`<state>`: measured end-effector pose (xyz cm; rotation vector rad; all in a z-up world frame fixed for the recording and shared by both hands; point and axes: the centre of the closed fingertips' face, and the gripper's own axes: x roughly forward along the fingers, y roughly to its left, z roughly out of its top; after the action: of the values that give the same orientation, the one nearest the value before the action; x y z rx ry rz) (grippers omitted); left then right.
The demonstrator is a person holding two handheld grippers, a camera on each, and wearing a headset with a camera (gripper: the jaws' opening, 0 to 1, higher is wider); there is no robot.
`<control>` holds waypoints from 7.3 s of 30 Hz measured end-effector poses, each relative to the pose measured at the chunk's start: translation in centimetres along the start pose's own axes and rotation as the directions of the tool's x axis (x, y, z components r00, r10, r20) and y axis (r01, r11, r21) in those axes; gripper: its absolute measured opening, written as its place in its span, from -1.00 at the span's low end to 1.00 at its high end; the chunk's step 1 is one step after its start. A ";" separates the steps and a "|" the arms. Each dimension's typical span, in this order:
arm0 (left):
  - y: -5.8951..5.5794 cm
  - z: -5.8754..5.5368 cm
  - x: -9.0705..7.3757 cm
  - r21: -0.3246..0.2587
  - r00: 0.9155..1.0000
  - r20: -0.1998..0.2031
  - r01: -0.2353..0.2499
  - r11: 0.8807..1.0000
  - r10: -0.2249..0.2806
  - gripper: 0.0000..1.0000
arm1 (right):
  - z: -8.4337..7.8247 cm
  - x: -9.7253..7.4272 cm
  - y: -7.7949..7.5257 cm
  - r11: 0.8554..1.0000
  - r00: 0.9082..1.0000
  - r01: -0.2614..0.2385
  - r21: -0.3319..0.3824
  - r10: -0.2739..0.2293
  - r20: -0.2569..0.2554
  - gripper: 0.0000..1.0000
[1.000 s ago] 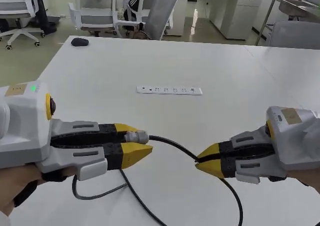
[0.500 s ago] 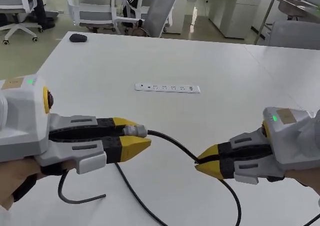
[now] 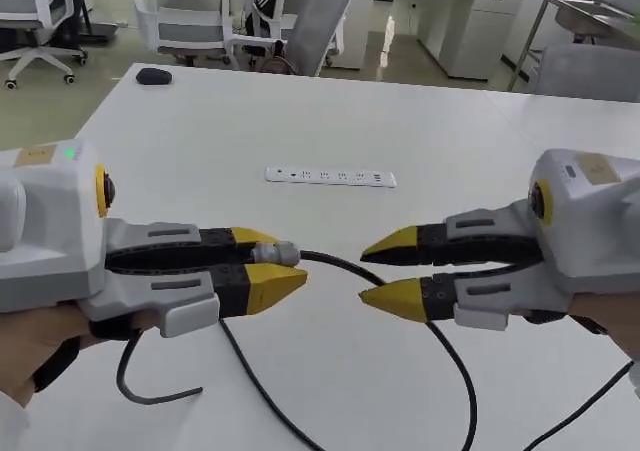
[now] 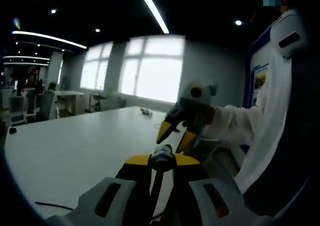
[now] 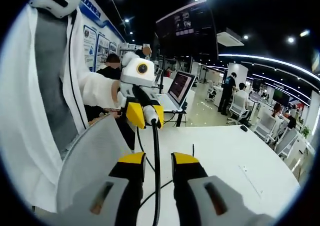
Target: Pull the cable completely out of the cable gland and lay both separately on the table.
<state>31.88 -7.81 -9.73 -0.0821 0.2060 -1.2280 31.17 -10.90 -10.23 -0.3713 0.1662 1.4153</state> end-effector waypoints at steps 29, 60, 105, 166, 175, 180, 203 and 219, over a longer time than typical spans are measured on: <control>-0.9 0.0 0.9 0.011 1.000 -0.018 0.013 1.000 -0.013 -0.66 | 0.5 1.3 0.5 0.995 0.997 -0.068 -0.066 0.071 0.040 -0.94; 1.6 -0.5 -1.8 -0.029 0.999 -0.012 -0.051 0.998 0.051 -0.66 | -7.4 -1.8 -1.7 0.993 0.997 0.028 0.115 -0.020 -0.071 -0.94; -0.2 1.3 0.0 0.008 0.999 0.021 0.040 0.999 -0.040 -0.66 | 1.8 2.6 -0.3 0.989 0.973 -0.146 0.034 0.138 0.187 -0.73; 2.2 0.9 -2.3 -0.020 1.000 0.022 -0.003 1.000 0.003 -0.65 | -6.1 -1.1 -2.2 0.973 0.995 -0.036 0.230 0.014 0.098 -0.80; 1.9 1.1 -1.6 -0.008 1.000 0.018 0.006 1.000 -0.006 -0.66 | -2.2 0.1 -2.5 0.988 0.990 -0.038 0.150 0.017 0.140 -0.45; 1.6 1.0 -1.3 0.003 1.000 0.005 0.015 1.000 -0.015 -0.66 | 0.5 0.9 -2.3 0.994 0.983 -0.065 0.085 0.049 0.177 -0.45; 0.6 0.9 -0.4 -0.009 0.998 0.015 0.054 0.998 -0.054 -0.66 | 1.6 3.2 -0.9 0.986 0.970 -0.164 0.009 0.160 0.185 -0.86; 1.6 0.3 -1.6 -0.037 0.999 0.023 0.031 0.999 -0.030 -0.65 | -0.2 2.5 -1.6 0.990 0.979 -0.134 0.051 0.125 0.161 -0.90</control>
<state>32.93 -5.77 -9.53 -0.1316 0.2088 -1.2530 33.15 -8.84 -11.00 -0.1994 0.1057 1.5581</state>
